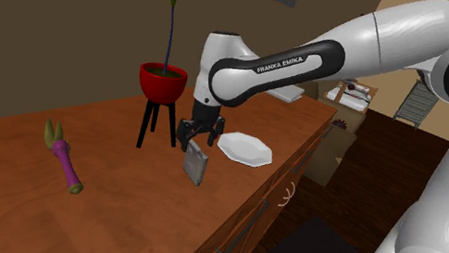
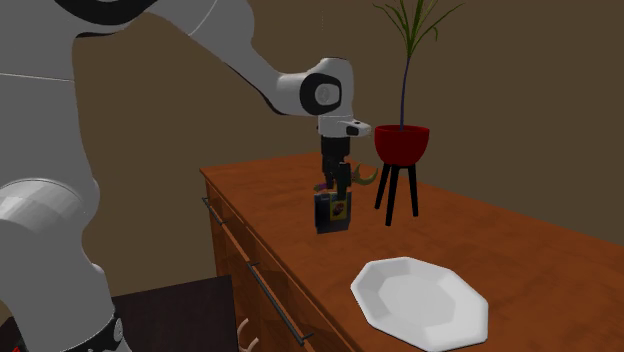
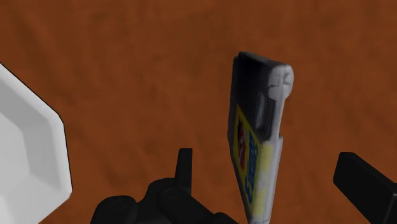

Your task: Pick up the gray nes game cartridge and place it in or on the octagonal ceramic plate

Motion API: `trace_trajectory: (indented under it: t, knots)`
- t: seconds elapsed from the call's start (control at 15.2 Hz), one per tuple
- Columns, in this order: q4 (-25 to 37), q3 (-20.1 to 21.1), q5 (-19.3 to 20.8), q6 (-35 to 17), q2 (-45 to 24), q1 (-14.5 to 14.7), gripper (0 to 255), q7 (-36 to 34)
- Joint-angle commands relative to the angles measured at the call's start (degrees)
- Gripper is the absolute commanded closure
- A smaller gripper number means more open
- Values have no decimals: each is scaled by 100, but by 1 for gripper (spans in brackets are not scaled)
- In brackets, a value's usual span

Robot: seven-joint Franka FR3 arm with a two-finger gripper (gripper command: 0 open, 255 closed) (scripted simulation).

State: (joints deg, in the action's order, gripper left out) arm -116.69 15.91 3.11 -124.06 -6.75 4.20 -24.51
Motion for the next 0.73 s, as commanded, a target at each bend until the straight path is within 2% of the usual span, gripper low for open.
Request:
trace_trajectory:
  t: [0.0, 0.59, 0.66]
  knots:
    - [-66, 2, 27, -133, -68, 12, 0, -33]
    - [-118, -2, 52, -243, -129, 15, 0, -50]
    - [-118, -2, 52, -243, -129, 15, 255, -50]
